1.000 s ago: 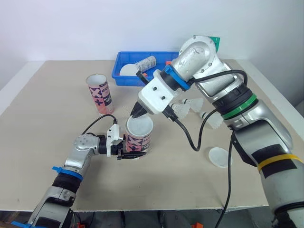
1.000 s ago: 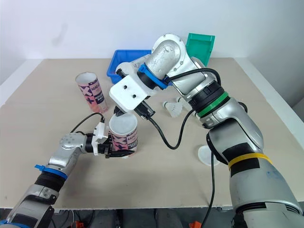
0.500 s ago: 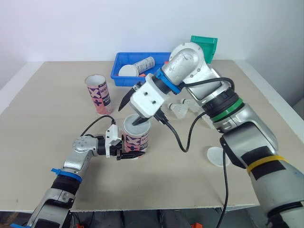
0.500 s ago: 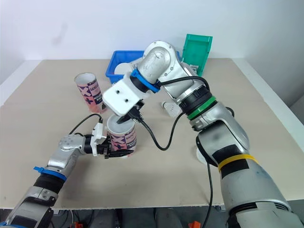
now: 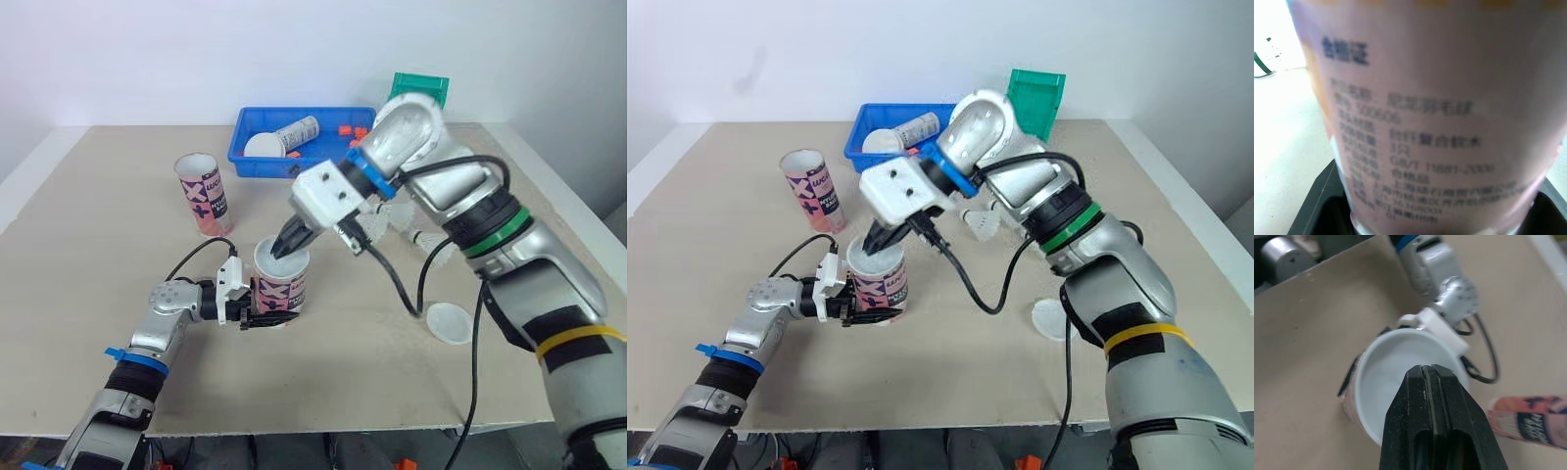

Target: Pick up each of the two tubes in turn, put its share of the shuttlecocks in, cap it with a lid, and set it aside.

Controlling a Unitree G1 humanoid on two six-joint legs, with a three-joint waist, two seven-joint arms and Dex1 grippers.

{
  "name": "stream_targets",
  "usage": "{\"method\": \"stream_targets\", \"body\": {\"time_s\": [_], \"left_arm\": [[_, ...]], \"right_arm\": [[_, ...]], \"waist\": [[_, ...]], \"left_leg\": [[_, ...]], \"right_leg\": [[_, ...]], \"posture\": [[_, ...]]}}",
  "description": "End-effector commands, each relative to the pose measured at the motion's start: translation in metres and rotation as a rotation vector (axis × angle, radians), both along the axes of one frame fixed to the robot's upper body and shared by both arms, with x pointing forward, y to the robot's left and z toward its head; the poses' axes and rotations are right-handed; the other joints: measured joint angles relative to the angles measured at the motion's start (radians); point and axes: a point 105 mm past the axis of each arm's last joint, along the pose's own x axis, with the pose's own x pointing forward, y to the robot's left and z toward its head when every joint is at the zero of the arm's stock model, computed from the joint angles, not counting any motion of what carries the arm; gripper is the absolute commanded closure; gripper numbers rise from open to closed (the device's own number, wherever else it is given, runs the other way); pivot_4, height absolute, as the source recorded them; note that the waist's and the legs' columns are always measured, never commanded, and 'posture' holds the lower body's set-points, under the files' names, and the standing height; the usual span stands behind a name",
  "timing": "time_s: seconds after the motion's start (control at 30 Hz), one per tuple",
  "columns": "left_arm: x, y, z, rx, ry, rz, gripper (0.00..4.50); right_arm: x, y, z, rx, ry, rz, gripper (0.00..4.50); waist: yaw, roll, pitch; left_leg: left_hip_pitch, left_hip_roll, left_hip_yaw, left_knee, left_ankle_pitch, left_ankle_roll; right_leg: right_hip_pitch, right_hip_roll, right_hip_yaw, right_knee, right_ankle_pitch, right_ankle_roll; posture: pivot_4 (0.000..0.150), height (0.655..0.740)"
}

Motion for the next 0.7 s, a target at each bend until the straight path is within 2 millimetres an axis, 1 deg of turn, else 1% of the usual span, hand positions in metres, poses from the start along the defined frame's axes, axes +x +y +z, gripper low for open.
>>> {"method": "stream_targets", "body": {"time_s": [0.03,0.13,0.2,0.27,0.37,0.4,0.47,0.53,0.57,0.6,0.63,0.67,0.7], "left_arm": [[-0.002,0.018,-0.036,0.096,0.145,0.076,1.74],[-0.003,0.018,-0.035,0.095,0.144,0.077,1.74],[-0.003,0.019,-0.035,0.095,0.143,0.079,1.74],[-0.003,0.019,-0.035,0.092,0.141,0.083,1.74],[-0.004,0.019,-0.034,0.089,0.139,0.083,1.74],[-0.004,0.019,-0.034,0.088,0.139,0.083,1.74],[-0.004,0.018,-0.032,0.081,0.134,0.084,1.74],[-0.004,0.018,-0.030,0.075,0.130,0.085,1.74],[-0.002,0.018,-0.029,0.069,0.127,0.091,1.74],[-0.002,0.018,-0.029,0.065,0.126,0.095,1.74],[-0.002,0.018,-0.028,0.063,0.126,0.096,1.74],[-0.002,0.018,-0.028,0.062,0.126,0.096,1.74],[-0.003,0.018,-0.028,0.061,0.126,0.093,1.74]], "right_arm": [[-0.005,0.001,-0.019,-0.112,-0.076,0.064,4.46],[-0.002,0.000,-0.031,-0.155,-0.106,0.069,4.46],[0.002,0.000,-0.032,-0.163,-0.127,0.066,4.46],[0.004,0.003,-0.019,-0.110,-0.110,0.050,4.46],[-0.002,0.008,0.011,0.016,-0.033,0.039,4.46],[-0.003,0.008,0.017,0.039,-0.017,0.035,4.46],[-0.002,0.003,0.034,0.113,0.024,0.005,4.46],[-0.002,-0.004,0.043,0.155,0.068,-0.023,4.46],[0.002,-0.013,0.051,0.204,0.106,-0.080,4.18],[0.002,-0.022,0.055,0.232,0.136,-0.108,3.81],[0.002,-0.031,0.058,0.257,0.160,-0.130,3.58],[0.001,-0.037,0.061,0.290,0.177,-0.154,3.07],[-0.001,-0.043,0.064,0.325,0.205,-0.177,2.69]], "waist": [[0.001,0.001,0.000],[0.000,0.000,-0.001],[-0.001,0.000,-0.002],[-0.002,-0.001,-0.002],[-0.002,-0.001,-0.002],[-0.002,-0.002,-0.002],[-0.002,-0.001,-0.001],[0.002,-0.001,-0.001],[0.003,-0.001,-0.001],[0.006,-0.001,-0.001],[0.008,-0.002,-0.001],[0.010,-0.002,-0.001],[0.010,-0.002,-0.001]], "left_leg": [[0.000,0.000,0.000,0.000,0.000,0.000],[0.002,0.000,0.000,0.000,0.000,0.000],[0.004,0.000,-0.001,0.000,-0.001,-0.002],[0.007,0.000,-0.001,0.000,-0.003,-0.004],[0.009,0.000,-0.003,0.000,-0.004,-0.007],[0.009,0.000,-0.004,0.000,-0.004,-0.007],[0.008,0.000,-0.004,0.000,-0.004,-0.007],[0.006,0.000,-0.005,0.000,-0.004,-0.006],[0.004,0.000,-0.005,0.000,-0.004,-0.006],[0.003,0.000,-0.005,0.000,-0.004,-0.006],[0.001,0.000,-0.005,0.000,-0.004,-0.006],[0.000,0.000,-0.005,0.000,-0.004,-0.006],[-0.001,0.000,-0.006,0.000,-0.004,-0.006]], "right_leg": [[0.000,0.000,0.000,0.000,0.000,0.000],[-0.001,0.000,-0.001,0.000,0.000,0.000],[-0.001,0.000,0.000,0.000,0.000,0.000],[0.000,0.000,-0.001,0.000,0.000,0.000],[0.001,-0.001,-0.002,0.000,0.001,-0.001],[0.001,-0.001,-0.002,0.000,0.001,-0.001],[0.000,-0.001,-0.002,0.000,0.001,-0.002],[0.000,-0.001,-0.003,0.000,0.001,-0.002],[0.000,-0.001,-0.004,0.000,0.001,-0.002],[0.000,-0.001,-0.004,0.000,0.001,-0.002],[-0.001,-0.001,-0.004,-0.001,0.001,-0.002],[-0.002,-0.001,-0.005,-0.001,0.001,-0.001],[-0.002,-0.001,-0.005,-0.002,0.000,-0.002]], "posture": [[0.150,0.7079],[0.150,0.7079],[0.150,0.7079],[0.150,0.7079],[0.150,0.7079],[0.150,0.7079],[0.150,0.7079],[0.150,0.7079],[0.150,0.7079],[0.150,0.7079],[0.150,0.7079],[0.150,0.7079],[0.150,0.7079]]}}
